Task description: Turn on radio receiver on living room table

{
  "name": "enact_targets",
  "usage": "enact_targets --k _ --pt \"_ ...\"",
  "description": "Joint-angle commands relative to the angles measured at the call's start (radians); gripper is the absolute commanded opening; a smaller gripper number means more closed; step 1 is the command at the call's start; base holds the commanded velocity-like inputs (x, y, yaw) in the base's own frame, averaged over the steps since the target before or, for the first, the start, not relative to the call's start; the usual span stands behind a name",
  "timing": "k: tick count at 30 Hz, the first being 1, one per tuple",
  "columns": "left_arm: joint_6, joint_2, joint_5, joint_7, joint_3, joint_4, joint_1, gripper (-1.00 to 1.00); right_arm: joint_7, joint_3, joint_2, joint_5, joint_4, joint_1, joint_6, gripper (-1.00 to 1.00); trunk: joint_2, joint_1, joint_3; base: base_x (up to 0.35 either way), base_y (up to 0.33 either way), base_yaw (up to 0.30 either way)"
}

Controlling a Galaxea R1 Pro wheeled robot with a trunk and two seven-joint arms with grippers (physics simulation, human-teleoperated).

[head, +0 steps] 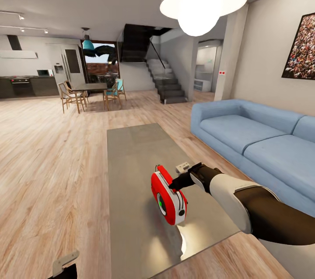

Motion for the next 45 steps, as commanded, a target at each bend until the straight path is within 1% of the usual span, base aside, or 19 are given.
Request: enact_targets --k 1,2,13,14,19,25,41,45 --pt "0.0 0.0 0.0 0.0 0.0 0.0 0.0 -1.0 0.0 -0.006 0.0 -0.003 -0.001 0.0 0.0 -1.0 -0.007 0.004 -0.003 0.0 0.0 0.0" --pt "0.0 0.0 0.0 0.0 0.0 0.0 0.0 -1.0 0.0 -0.006 0.0 -0.003 -0.001 0.0 0.0 -1.0 -0.014 0.008 -0.006 0.0 0.0 0.0" --pt "0.0 -0.001 0.0 0.0 0.0 0.0 0.0 -1.0 0.001 0.013 0.0 -0.004 0.0 0.0 0.004 -1.0 -0.014 0.008 -0.006 0.0 0.0 0.0" --pt "0.0 -0.001 0.0 0.0 0.0 0.0 0.0 -1.0 0.001 -0.043 0.0 -0.004 0.0 0.0 0.004 -1.0 -0.014 0.008 -0.006 0.0 0.0 0.0" --pt "0.0 -0.002 0.0 0.001 0.0 0.001 0.0 -1.0 0.004 -0.043 0.0 -0.005 -0.001 0.0 0.014 -1.0 -0.014 0.008 -0.006 0.0 0.0 0.0" --pt "0.0 -0.002 0.0 0.0 0.0 0.001 0.0 -1.0 0.01 -0.043 0.0 -0.003 -0.001 0.0 0.073 -1.0 -0.014 0.008 -0.006 0.0 0.0 0.0" --pt "0.0 -0.002 -0.001 0.001 0.0 0.0 0.0 -1.0 0.009 -0.042 0.0 -0.004 -0.001 0.0 0.084 -1.0 -0.014 0.008 -0.006 0.0 0.0 0.0" --pt "0.0 -0.002 0.0 0.0 0.0 0.0 0.0 -1.0 0.007 -0.042 0.0 -0.004 -0.001 0.0 0.086 -1.0 -0.042 0.023 -0.019 0.0 0.0 0.0"
